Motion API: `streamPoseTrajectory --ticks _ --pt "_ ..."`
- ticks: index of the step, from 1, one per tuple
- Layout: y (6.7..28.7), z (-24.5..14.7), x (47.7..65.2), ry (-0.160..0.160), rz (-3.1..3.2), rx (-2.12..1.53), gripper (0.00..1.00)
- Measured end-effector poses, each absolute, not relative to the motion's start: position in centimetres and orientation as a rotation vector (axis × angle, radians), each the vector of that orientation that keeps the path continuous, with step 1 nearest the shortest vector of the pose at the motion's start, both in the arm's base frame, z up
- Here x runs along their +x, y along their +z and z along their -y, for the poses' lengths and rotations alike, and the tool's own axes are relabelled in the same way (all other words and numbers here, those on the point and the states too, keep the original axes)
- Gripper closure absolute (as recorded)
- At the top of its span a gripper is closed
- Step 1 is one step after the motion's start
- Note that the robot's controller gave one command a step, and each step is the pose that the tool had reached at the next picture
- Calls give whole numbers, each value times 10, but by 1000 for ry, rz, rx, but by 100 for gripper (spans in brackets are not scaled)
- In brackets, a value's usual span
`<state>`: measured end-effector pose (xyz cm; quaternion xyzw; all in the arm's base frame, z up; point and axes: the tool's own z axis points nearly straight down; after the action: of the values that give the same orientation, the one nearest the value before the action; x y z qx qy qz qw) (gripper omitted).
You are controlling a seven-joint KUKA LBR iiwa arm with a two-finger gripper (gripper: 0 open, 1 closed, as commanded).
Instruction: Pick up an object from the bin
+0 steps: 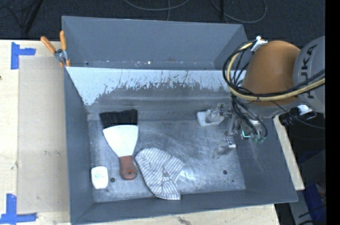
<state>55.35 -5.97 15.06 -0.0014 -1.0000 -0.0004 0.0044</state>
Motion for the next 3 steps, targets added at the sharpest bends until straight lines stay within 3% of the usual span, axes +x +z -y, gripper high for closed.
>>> streamPoseTrajectory --ticks 1,2,3 --pt "155 59 555 0 3141 -1 0" --pt "128 -16 555 0 3136 170 0" --pt "132 -39 550 -4 3133 217 0"
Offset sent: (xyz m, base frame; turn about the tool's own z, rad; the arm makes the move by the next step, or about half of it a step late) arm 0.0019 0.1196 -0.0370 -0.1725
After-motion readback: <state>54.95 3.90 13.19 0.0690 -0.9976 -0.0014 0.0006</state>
